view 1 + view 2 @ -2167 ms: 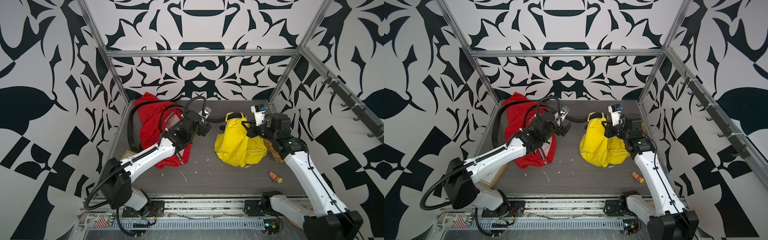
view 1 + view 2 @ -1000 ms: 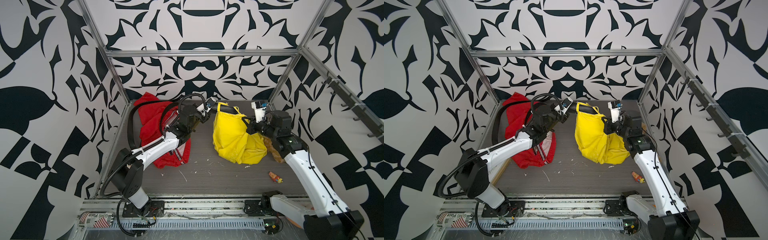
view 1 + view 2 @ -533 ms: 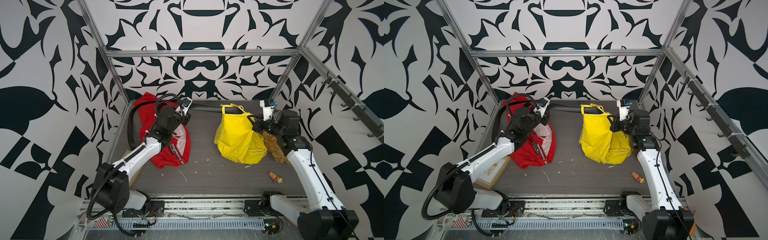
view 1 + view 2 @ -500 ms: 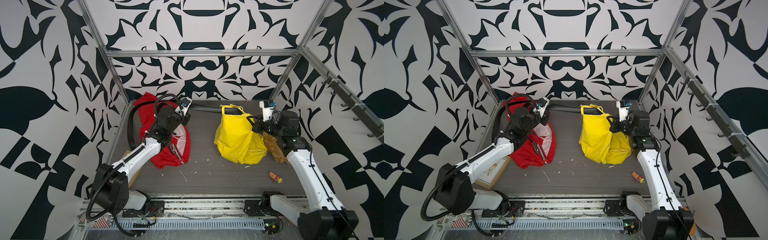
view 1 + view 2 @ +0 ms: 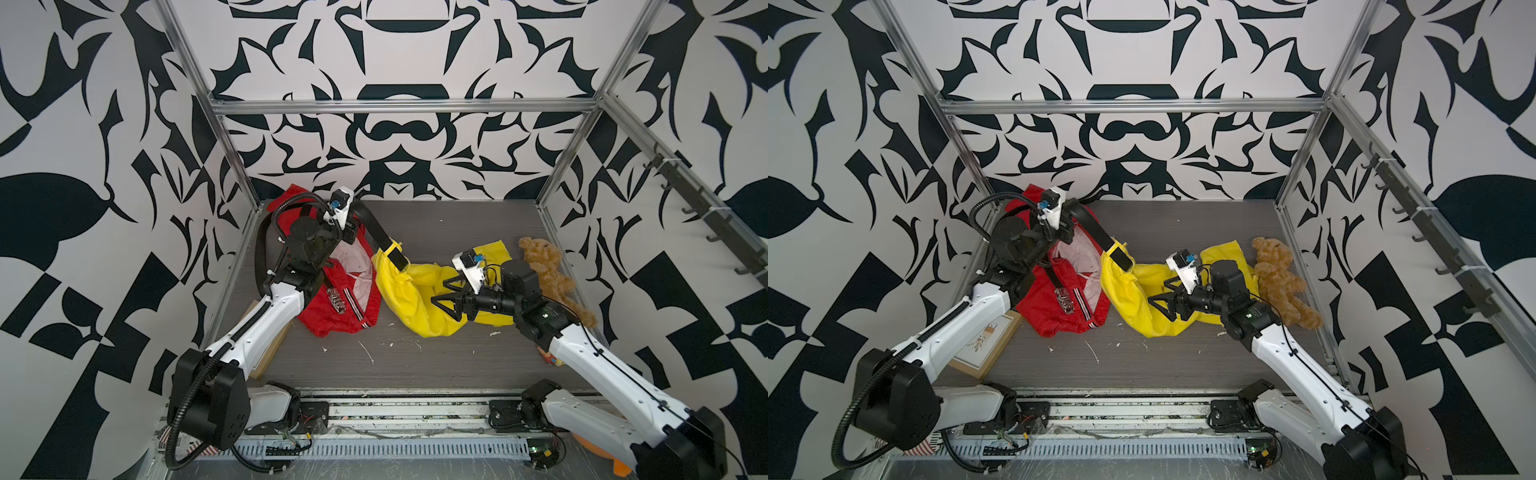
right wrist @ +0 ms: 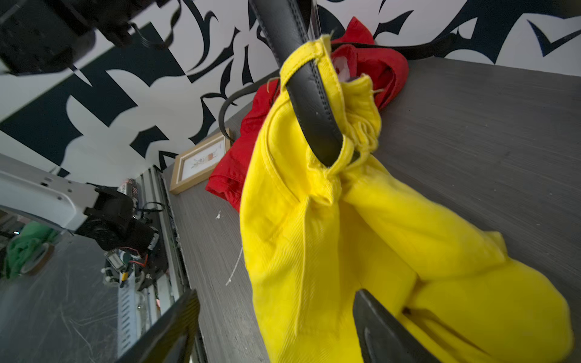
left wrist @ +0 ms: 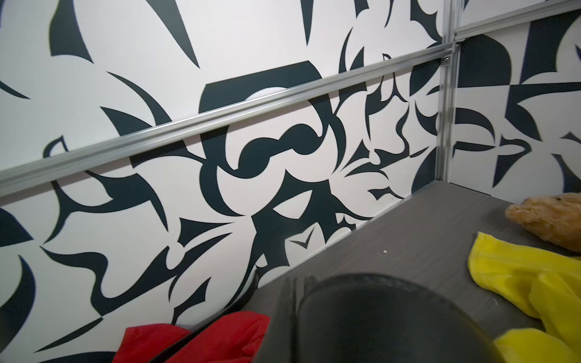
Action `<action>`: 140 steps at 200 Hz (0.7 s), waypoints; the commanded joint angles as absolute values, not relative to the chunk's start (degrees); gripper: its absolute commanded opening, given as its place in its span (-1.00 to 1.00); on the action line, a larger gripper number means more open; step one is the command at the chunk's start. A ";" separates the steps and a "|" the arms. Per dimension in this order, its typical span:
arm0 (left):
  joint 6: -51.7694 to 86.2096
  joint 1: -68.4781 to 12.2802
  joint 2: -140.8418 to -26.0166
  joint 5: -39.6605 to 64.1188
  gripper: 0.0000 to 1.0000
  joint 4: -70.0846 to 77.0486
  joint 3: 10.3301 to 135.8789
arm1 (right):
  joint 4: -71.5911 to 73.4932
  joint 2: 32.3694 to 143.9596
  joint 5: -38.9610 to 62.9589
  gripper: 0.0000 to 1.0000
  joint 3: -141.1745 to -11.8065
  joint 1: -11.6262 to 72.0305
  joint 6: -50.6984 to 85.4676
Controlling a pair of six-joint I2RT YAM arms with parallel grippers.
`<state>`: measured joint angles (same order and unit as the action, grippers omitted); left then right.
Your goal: Remove the belt from the trousers
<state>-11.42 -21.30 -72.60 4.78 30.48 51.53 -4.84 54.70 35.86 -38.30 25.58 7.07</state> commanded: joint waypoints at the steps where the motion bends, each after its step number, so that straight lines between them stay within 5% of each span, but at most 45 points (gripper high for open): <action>1: -8.19 -21.09 -69.15 7.55 -1.00 34.44 46.32 | 2.01 53.77 30.08 0.80 -37.31 25.40 8.36; 100: -1.52 -21.05 -53.37 -1.25 -1.00 23.05 30.93 | 2.46 92.01 11.65 0.82 -58.99 28.94 7.60; 140: 0.24 -21.09 -47.88 -5.23 -1.00 13.54 29.75 | -14.05 108.67 1.63 0.76 -73.46 33.17 0.62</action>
